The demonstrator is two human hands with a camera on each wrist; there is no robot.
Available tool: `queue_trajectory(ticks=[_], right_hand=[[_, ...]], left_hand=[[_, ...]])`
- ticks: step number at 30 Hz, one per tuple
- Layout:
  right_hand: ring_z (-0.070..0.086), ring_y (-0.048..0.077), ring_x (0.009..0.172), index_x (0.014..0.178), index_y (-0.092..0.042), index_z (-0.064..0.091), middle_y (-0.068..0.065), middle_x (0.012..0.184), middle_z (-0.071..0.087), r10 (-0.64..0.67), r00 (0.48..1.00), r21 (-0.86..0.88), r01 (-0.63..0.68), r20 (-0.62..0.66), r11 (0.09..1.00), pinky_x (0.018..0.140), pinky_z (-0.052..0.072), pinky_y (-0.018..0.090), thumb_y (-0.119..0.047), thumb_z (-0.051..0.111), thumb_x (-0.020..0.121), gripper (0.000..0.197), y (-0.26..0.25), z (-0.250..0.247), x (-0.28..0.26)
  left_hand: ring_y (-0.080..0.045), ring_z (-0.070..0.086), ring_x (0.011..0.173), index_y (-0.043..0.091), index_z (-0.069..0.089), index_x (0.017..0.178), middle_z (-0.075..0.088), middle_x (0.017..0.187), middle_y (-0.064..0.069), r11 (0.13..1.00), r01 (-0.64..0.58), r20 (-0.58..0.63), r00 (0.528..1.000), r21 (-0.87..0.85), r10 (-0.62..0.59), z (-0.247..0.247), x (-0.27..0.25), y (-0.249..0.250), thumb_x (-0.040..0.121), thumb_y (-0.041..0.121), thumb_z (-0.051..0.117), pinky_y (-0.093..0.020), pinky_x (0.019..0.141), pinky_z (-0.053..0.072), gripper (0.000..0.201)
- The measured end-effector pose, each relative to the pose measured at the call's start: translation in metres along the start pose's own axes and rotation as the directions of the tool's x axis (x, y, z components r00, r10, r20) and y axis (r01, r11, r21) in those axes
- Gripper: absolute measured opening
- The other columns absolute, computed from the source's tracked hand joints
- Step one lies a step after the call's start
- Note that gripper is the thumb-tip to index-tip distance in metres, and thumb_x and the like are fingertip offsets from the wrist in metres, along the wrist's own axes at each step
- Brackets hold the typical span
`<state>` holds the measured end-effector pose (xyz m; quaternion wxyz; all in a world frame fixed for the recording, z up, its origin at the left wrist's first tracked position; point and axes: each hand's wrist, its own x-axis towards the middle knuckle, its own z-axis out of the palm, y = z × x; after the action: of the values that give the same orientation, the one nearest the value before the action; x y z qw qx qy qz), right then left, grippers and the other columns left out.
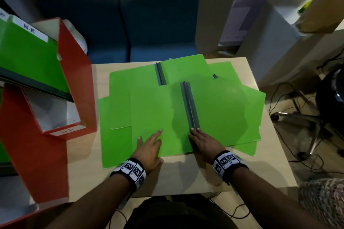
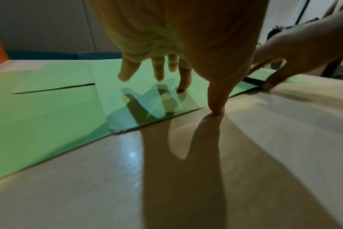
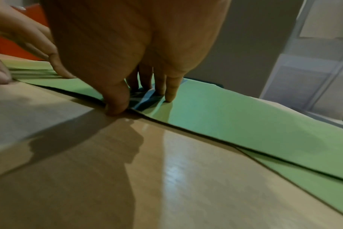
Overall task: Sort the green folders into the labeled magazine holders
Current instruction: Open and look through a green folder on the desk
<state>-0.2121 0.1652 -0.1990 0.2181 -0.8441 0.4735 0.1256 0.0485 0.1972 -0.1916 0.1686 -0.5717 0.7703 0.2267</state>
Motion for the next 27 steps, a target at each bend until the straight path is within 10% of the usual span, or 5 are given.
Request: queue_trajectory(ticks=[5, 9, 16, 23, 27], right_hand=[[0.011, 0.023, 0.147, 0.153, -0.013, 0.012, 0.006, 0.161, 0.000, -0.089, 0.994, 0.010, 0.089, 0.059, 0.996, 0.117, 0.026, 0.040, -0.008, 0.047, 0.096, 0.066, -0.011, -0.010, 0.001], [0.043, 0.030, 0.133, 0.134, -0.005, 0.049, 0.018, 0.148, 0.037, -0.217, 0.969, -0.040, 0.223, 0.118, 0.974, 0.106, 0.043, 0.042, -0.018, 0.049, 0.097, 0.040, -0.027, -0.014, 0.005], [0.066, 0.023, 0.092, 0.107, -0.020, 0.067, 0.001, 0.112, 0.067, -0.240, 0.947, -0.102, 0.266, 0.214, 0.958, 0.079, 0.056, 0.037, -0.016, 0.052, 0.092, 0.022, -0.064, -0.034, 0.003], [0.044, 0.022, 0.129, 0.143, -0.025, 0.036, 0.002, 0.150, 0.038, -0.203, 0.976, -0.132, 0.192, -0.073, 0.972, 0.108, 0.036, 0.051, -0.032, 0.050, 0.095, 0.051, -0.060, -0.044, -0.016], [0.064, 0.022, 0.105, 0.133, -0.021, 0.052, 0.004, 0.127, 0.062, -0.258, 0.919, -0.129, 0.229, -0.299, 0.965, 0.084, 0.056, 0.043, -0.018, 0.061, 0.090, 0.044, -0.055, -0.075, -0.018]], left_hand=[[-0.024, 0.029, 0.143, 0.015, 0.005, 0.153, -0.008, 0.162, 0.001, 0.996, 0.084, 0.059, 0.995, 0.003, -0.084, 0.017, -0.019, -0.011, 0.091, 0.060, 0.047, -0.063, 0.112, 0.023, 0.088], [-0.025, 0.023, 0.143, 0.023, -0.008, 0.153, 0.006, 0.159, -0.004, 0.995, 0.083, 0.064, 0.994, 0.063, -0.087, 0.022, -0.033, -0.021, 0.079, 0.075, 0.049, -0.067, 0.112, 0.013, 0.107], [-0.023, 0.011, 0.147, 0.026, 0.011, 0.153, 0.005, 0.161, -0.001, 0.998, -0.061, -0.067, 0.996, 0.015, 0.062, 0.015, -0.048, -0.011, 0.087, 0.026, 0.062, -0.060, 0.117, 0.004, 0.083], [-0.013, 0.041, 0.133, 0.028, 0.049, 0.138, 0.045, 0.144, 0.008, 0.972, -0.126, -0.271, 0.960, -0.199, 0.069, -0.036, -0.069, -0.029, 0.090, 0.015, 0.054, -0.051, 0.117, 0.023, 0.050], [-0.012, 0.057, 0.114, 0.027, 0.063, 0.123, 0.063, 0.124, 0.008, 0.979, -0.195, -0.410, 0.899, -0.056, 0.156, -0.094, -0.073, -0.056, 0.083, 0.002, 0.053, -0.048, 0.106, 0.041, 0.048]])
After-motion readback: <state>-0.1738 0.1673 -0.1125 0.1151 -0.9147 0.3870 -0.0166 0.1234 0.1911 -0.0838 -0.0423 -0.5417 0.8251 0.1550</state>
